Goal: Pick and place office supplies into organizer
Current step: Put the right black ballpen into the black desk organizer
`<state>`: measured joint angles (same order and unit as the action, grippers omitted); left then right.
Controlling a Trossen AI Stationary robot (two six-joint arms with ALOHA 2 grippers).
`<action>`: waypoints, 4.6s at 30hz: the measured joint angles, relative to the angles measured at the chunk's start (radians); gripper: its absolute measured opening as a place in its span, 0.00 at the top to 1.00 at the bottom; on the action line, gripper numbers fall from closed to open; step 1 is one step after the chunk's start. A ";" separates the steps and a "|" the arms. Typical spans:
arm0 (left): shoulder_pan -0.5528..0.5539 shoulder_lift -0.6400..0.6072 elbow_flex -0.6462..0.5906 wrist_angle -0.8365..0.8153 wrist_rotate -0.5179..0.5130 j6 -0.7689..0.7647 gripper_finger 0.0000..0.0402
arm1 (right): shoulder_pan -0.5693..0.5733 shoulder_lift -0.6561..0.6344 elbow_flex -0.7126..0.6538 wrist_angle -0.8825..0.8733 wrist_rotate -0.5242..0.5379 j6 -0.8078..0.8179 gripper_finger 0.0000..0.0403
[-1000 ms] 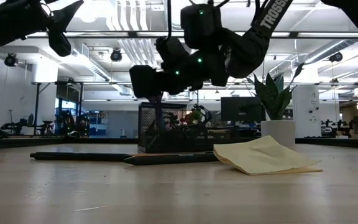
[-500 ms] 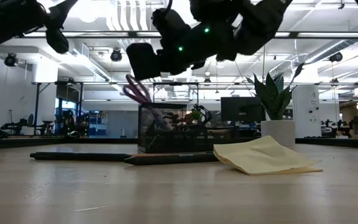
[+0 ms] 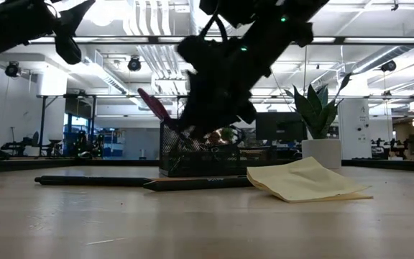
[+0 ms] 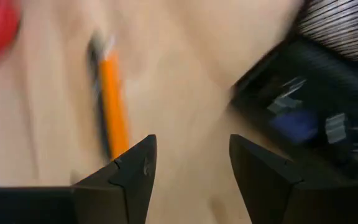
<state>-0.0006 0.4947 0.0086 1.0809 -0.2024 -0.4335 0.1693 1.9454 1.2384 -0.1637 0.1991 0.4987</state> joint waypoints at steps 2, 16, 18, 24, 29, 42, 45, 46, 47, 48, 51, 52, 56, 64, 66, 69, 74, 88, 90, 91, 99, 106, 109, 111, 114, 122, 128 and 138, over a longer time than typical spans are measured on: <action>0.000 0.014 0.000 0.001 0.000 0.000 0.75 | 0.015 0.001 -0.001 -0.066 -0.025 -0.102 0.52; 0.000 0.091 0.000 0.001 0.005 -0.359 0.75 | 0.029 -0.090 0.000 -0.607 0.079 0.792 0.57; 0.000 0.106 0.000 0.001 0.006 -0.373 0.75 | 0.024 -0.090 0.000 -0.635 0.039 0.884 0.57; 0.000 0.148 0.000 0.001 0.006 -0.457 0.75 | -0.004 -0.068 -0.001 -0.604 -0.046 0.945 0.56; 0.000 0.173 0.000 0.002 0.006 -0.478 0.75 | -0.021 -0.029 -0.003 -0.604 -0.051 0.985 0.57; 0.000 0.186 0.000 0.003 0.003 -0.477 0.75 | -0.032 0.026 0.021 -0.574 -0.069 0.885 0.66; 0.000 0.187 0.000 0.003 0.003 -0.477 0.75 | -0.031 0.025 0.010 -0.578 -0.053 0.859 0.70; 0.000 0.187 0.000 0.002 0.003 -0.477 0.75 | -0.031 0.025 0.008 -0.586 -0.046 0.850 0.72; 0.000 0.186 0.000 0.002 0.003 -0.477 0.75 | -0.031 0.025 0.007 -0.595 -0.038 0.840 0.74; 0.000 0.186 0.000 0.002 0.003 -0.477 0.75 | -0.031 0.025 0.004 -0.602 -0.027 0.833 0.75; 0.000 0.186 0.000 0.002 0.003 -0.476 0.75 | -0.030 0.025 0.002 -0.615 0.000 0.806 0.79; 0.000 0.186 0.000 0.002 0.003 -0.476 0.75 | -0.030 0.025 0.001 -0.615 0.001 0.789 0.80; 0.000 0.193 0.000 0.000 0.003 -0.476 0.75 | -0.031 0.025 -0.001 -0.587 0.009 0.723 0.85; 0.000 0.195 0.000 0.004 -0.004 -0.476 0.75 | -0.035 0.030 0.014 -0.433 0.059 0.600 0.96; 0.000 0.195 0.000 0.001 -0.005 -0.476 0.75 | -0.035 0.027 0.018 -0.371 0.075 0.568 0.96; 0.000 0.195 0.000 0.003 -0.005 -0.476 0.75 | -0.035 0.015 0.028 -0.262 0.083 0.524 0.96; 0.000 0.190 0.000 0.002 -0.005 -0.476 0.75 | -0.035 0.001 0.048 -0.135 0.119 0.452 0.96; 0.001 0.162 0.000 0.005 -0.015 -0.463 0.75 | -0.134 -0.125 0.122 0.119 0.426 0.120 0.97; 0.003 0.156 0.000 0.014 -0.016 -0.444 0.75 | -0.162 -0.125 0.129 0.141 0.440 0.057 0.97; 0.003 0.150 0.000 0.011 -0.017 -0.442 0.75 | -0.175 -0.125 0.130 0.163 0.440 0.036 0.97; 0.006 0.102 0.000 0.009 -0.006 -0.387 0.75 | -0.231 -0.083 0.122 0.341 0.557 -0.074 0.97; 0.006 0.078 -0.002 -0.002 0.045 -0.326 0.75 | -0.233 0.021 0.113 0.518 0.574 -0.086 0.97; 0.006 0.058 -0.002 -0.020 0.087 -0.310 0.75 | -0.222 0.056 0.111 0.519 0.611 -0.024 0.97; 0.006 0.041 -0.002 -0.034 0.106 -0.310 0.75 | -0.208 0.067 0.107 0.519 0.659 0.010 0.97; 0.007 0.013 -0.002 -0.067 0.118 -0.309 0.75 | -0.191 0.067 0.086 0.524 0.699 0.058 0.96; 0.007 -0.078 -0.002 -0.188 0.119 -0.309 0.75 | -0.161 0.066 0.044 0.523 0.791 0.139 0.93; 0.007 -0.148 -0.003 -0.266 0.120 -0.295 0.75 | -0.148 0.069 -0.004 0.521 0.860 0.237 0.93; 0.007 -0.218 -0.003 -0.310 0.120 -0.282 0.75 | -0.099 0.071 -0.030 0.518 0.875 0.266 0.93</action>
<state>0.0067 0.2767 0.0055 0.7708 -0.0825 -0.7158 0.0702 2.0159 1.2087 0.3546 1.0737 0.7647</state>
